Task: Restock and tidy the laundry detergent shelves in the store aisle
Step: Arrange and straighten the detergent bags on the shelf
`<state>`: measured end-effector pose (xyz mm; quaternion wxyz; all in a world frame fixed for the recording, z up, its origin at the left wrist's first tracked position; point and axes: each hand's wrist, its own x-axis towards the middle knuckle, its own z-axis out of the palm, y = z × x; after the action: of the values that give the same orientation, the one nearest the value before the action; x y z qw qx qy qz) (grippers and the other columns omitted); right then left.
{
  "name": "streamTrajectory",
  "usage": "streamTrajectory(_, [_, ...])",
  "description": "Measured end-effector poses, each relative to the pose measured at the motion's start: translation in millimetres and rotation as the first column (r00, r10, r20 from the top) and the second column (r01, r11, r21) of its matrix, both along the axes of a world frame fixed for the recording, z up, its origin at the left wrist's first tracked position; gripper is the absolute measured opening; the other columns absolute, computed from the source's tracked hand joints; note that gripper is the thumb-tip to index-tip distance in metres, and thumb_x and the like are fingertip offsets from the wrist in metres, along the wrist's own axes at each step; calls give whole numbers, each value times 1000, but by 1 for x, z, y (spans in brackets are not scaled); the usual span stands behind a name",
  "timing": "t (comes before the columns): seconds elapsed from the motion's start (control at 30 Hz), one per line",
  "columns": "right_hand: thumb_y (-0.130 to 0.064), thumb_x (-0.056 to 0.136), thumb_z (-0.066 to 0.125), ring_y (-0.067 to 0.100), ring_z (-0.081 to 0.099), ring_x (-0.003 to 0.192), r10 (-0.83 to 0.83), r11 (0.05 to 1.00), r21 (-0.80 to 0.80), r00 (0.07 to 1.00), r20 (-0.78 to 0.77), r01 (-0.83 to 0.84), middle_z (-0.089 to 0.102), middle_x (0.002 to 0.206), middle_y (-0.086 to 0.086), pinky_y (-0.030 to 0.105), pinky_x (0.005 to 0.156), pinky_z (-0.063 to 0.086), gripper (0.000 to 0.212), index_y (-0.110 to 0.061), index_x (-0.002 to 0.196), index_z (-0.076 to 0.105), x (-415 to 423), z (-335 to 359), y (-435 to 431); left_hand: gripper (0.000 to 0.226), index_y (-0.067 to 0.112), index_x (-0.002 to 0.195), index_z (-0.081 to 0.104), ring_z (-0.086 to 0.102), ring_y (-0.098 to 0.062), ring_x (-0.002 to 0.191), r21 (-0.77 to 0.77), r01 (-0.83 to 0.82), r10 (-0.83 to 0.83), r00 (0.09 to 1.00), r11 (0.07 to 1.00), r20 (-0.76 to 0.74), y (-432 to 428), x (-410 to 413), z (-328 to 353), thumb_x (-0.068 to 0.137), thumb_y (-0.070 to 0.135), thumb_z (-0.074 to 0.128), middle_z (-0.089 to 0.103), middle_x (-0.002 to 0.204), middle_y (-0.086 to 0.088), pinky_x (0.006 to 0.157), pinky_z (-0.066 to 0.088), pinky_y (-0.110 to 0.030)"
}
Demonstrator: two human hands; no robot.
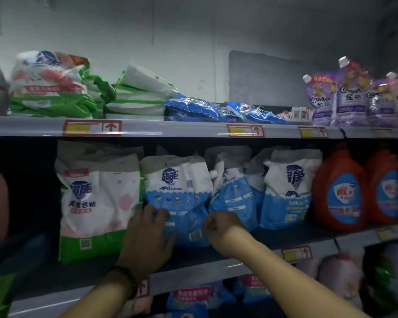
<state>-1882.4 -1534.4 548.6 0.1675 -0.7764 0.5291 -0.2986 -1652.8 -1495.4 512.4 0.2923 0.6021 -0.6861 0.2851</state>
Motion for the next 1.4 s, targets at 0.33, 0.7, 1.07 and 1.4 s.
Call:
streamTrajectory(0.33, [-27, 93, 64, 21, 67, 87, -116, 992, -66, 990, -77, 111, 68, 98, -1, 26, 74, 53, 7, -28, 87, 60, -75, -16, -6, 37, 27, 116, 60, 54, -25, 103, 58, 222, -229, 952, 973, 204, -52, -95, -22, 95, 56, 48, 57, 109, 1, 90, 47, -43])
streamTrajectory(0.7, [-35, 99, 67, 18, 66, 114, 14, 1000, -28, 969, 246, -7, 68, 125, 3, 35, 100, 54, 38, -17, 132, 61, -30, -17, -26, 8, 20, 92, 58, 47, -24, 83, -137, 250, -239, 966, 958, 96, -58, -75, -51, 87, 25, 53, 49, 95, -1, 70, 32, -35])
streamTrajectory(1.07, [-42, 80, 89, 21, 75, 103, -75, 981, 166, 584, 808, -103, 74, 119, 4, 43, 90, 64, 66, -14, 128, 54, 66, -7, -66, 39, 9, 129, 48, 46, -40, 128, -292, -175, -71, 738, 940, -671, -67, -67, -49, 97, 32, 51, 48, 136, -19, 105, 38, -59])
streamTrajectory(1.4, [-63, 64, 76, 27, 69, 109, -215, 974, 115, 637, 740, 196, 69, 117, -3, 56, 102, 53, 78, -25, 123, 42, 105, -8, -27, 49, 9, 148, 40, 48, -23, 127, -454, -12, -414, 388, 891, -823, -71, -52, -46, 106, 35, 47, 42, 147, -10, 102, 51, -49])
